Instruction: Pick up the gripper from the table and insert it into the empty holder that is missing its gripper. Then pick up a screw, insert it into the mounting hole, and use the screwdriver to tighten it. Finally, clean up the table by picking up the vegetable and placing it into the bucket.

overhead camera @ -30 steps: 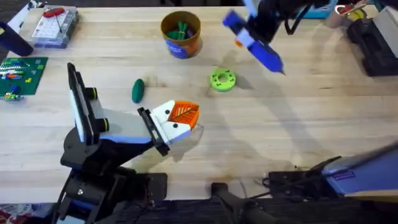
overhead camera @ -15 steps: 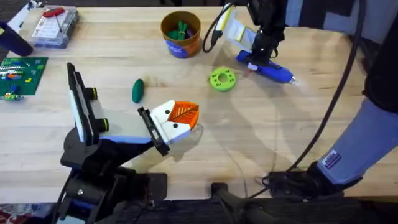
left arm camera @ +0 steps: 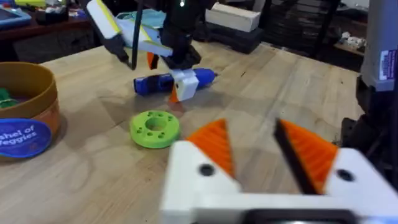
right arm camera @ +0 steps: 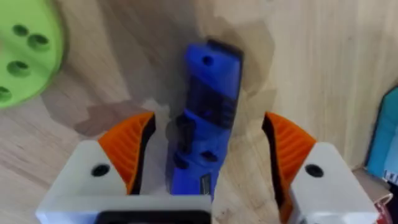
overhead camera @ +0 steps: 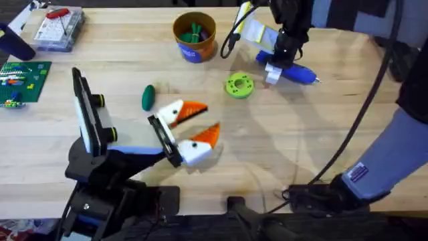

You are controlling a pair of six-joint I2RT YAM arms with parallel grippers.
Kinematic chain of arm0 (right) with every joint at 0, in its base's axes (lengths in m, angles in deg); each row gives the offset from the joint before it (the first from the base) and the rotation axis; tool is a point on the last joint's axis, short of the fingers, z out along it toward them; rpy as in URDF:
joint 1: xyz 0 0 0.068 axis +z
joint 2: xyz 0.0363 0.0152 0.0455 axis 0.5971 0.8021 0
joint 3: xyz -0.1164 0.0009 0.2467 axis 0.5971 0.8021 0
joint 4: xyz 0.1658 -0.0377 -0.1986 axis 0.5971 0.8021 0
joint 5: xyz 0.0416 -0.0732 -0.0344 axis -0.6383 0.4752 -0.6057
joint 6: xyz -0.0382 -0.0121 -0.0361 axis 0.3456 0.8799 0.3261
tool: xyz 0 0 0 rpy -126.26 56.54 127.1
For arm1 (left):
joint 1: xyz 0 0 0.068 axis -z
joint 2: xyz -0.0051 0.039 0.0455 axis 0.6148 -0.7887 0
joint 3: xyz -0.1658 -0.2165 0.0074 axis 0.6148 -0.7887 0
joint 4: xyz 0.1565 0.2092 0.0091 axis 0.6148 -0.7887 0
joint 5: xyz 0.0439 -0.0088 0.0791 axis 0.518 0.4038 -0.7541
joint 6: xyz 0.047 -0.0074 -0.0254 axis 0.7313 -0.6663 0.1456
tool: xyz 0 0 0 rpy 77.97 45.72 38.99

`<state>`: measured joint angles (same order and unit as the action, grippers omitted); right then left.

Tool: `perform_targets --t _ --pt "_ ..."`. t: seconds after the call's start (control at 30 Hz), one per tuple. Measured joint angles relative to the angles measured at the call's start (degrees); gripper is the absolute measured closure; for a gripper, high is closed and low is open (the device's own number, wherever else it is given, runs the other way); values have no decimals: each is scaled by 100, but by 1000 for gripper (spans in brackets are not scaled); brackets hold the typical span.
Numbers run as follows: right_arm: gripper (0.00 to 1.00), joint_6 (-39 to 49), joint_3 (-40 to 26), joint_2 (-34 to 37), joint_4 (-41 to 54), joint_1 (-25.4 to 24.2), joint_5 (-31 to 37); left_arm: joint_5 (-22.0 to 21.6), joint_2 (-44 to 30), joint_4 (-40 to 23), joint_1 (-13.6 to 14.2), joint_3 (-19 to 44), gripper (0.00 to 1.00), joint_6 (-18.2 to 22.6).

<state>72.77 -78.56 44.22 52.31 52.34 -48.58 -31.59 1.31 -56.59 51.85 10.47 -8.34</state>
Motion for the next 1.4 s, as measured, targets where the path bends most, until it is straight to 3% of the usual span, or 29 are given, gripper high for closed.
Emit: perform_targets --t 0.1,0.13,0.23,0.33,0.43,0.53,0.7,0.73,0.93,1.13,1.4 --pt "5 -230 69 -105 42 -10 -99 0 -2 0 -2 0 66 -26" --pt "5 -323 103 -168 54 -10 -172 -4 -2 0 -2 0 28 -19" --pt "5 -792 185 -570 -30 -10 -492 -84 -2 99 -2 -4 15 -37" --pt "5 -1412 197 -1319 -267 -10 -911 -316 0 463 -2 -5 14 -398" --pt "5 -2205 191 -2192 -517 -10 -1454 -618 0 447 -69 -2 14 -722" --pt "5 -3053 179 -2861 -671 -8 -1866 -905 -7 200 -216 114 14 -756" --pt "7 -4176 174 -3454 -767 -8 -2194 -1327 -535 -947 -587 1164 15 -365" --pt "5 -4847 177 -3668 -717 -8 -2296 -1649 -1495 -2394 -961 2559 15 210" --pt "5 -5289 179 -4275 -592 -8 -2335 -2281 -3171 -4632 -1635 4674 15 868" --pt "5 -5393 177 -4701 169 -8 -2362 -2797 -4442 -5321 -2261 5915 15 1288" --pt "5 -5389 830 -4738 413 -8 -2375 -3186 -5684 -5599 -2713 6059 15 1778"
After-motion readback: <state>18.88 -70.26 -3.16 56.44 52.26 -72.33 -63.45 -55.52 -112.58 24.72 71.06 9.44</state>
